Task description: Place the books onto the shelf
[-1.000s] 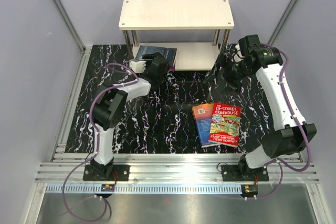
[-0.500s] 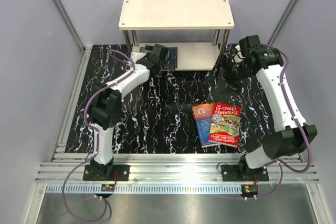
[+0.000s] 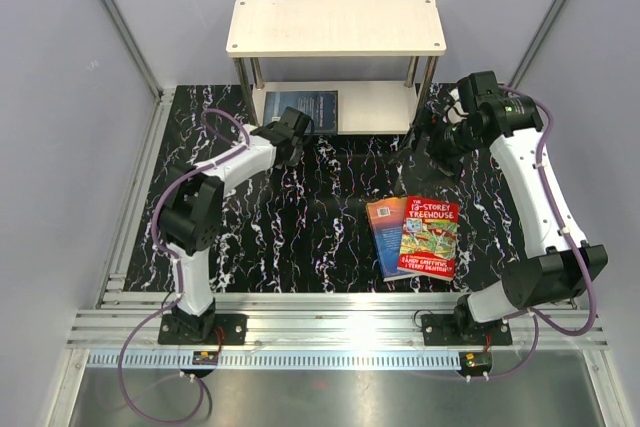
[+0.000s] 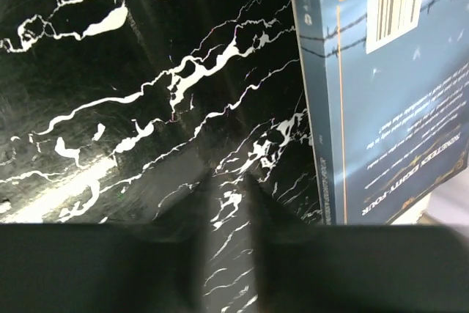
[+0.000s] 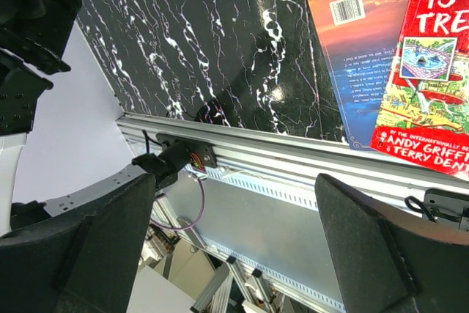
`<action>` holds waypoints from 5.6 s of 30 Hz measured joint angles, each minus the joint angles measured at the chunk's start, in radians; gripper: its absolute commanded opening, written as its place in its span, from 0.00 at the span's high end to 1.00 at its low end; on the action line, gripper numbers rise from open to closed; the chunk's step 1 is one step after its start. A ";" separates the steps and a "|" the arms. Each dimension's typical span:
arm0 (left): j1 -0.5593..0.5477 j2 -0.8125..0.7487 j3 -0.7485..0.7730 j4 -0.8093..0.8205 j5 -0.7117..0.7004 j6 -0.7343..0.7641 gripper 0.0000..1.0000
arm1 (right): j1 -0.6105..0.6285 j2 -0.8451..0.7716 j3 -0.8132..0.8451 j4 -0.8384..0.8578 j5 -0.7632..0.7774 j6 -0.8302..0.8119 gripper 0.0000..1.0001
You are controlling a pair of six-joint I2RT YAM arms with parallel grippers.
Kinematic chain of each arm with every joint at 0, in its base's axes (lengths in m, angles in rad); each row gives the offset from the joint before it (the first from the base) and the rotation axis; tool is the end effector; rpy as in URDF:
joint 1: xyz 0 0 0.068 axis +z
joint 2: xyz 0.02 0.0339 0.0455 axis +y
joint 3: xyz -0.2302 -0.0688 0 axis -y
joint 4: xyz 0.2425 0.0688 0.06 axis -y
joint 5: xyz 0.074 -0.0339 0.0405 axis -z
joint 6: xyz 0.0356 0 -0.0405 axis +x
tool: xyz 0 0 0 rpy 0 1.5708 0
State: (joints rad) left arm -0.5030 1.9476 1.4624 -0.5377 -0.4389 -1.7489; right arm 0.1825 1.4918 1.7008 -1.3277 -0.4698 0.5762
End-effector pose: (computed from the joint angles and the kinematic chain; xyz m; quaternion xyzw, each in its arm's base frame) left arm 0.3600 -0.1808 0.1769 -0.5960 0.7288 -0.1482 0.3028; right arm 0.2653 0.0654 0.3569 0.1342 0.9397 0.2914 0.1185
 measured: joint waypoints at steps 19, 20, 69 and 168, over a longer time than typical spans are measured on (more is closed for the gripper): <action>0.028 0.074 0.089 0.077 0.045 0.011 1.00 | 0.000 -0.005 -0.001 -0.001 0.036 -0.005 0.03; 0.033 0.085 0.101 0.077 0.048 0.011 1.00 | 0.000 -0.005 -0.001 -0.001 0.039 -0.005 0.03; -0.030 -0.067 -0.101 0.239 0.498 0.509 0.10 | -0.128 -0.076 -0.074 -0.002 0.260 -0.010 0.00; -0.427 -0.102 -0.264 0.523 0.780 0.562 0.74 | -0.314 -0.478 -0.988 0.764 -0.068 0.300 0.87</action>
State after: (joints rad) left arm -0.9302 1.8458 1.1984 -0.0151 0.3412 -1.1866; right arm -0.1310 1.0134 0.7124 -0.5632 -0.5377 0.8764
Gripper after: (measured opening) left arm 0.436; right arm 0.278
